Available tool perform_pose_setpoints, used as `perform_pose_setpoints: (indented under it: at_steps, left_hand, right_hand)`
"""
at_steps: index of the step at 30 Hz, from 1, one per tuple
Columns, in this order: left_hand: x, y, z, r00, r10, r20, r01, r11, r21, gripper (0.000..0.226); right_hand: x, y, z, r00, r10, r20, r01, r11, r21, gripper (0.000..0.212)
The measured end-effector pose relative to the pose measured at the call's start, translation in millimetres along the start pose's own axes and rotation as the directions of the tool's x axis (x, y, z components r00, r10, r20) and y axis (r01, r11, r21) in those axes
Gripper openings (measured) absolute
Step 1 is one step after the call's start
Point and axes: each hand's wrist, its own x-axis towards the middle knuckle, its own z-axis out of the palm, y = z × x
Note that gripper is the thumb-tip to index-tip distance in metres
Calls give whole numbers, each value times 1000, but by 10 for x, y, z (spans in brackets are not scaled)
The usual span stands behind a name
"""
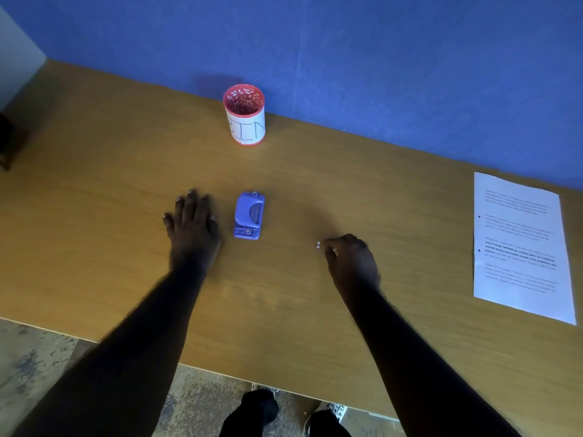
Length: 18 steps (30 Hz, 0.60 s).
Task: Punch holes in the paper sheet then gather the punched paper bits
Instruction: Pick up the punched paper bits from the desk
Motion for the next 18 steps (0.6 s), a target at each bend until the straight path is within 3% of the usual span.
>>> perform_pose_setpoints:
  at_steps: [8, 18]
  left_hand:
    - [-24, -3, 21, 1000, -5, -25, 5, 1000, -1, 49]
    - [-22, -25, 51, 999, 5, -38, -5, 1000, 7, 49]
  right_hand:
    - [118, -119, -58, 995, -27, 99, 40, 991, -124, 17]
    - [292, -389, -219, 968, -31, 248, 146, 877, -459, 10]
